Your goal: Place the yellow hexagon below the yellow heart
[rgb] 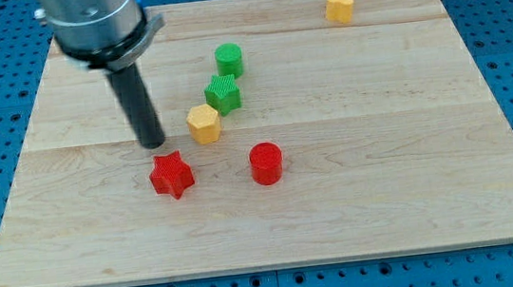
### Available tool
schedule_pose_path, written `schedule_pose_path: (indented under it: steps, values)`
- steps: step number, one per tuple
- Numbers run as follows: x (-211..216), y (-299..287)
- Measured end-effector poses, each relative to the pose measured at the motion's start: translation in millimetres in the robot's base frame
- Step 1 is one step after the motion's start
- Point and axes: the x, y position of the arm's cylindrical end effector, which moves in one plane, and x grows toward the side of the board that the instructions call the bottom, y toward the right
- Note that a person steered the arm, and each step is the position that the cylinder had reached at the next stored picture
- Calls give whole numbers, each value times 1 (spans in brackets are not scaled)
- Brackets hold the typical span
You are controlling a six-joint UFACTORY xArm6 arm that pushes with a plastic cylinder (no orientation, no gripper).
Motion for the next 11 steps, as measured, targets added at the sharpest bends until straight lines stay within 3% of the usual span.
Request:
schedule_pose_path:
  steps: [2, 4, 5, 6, 8, 9, 11]
  values:
    - [5, 125]
    - [-76, 163]
    - [-63, 216]
    - [-62, 220]
    - [-104, 264]
    - [-94, 316]
    - [-135, 294]
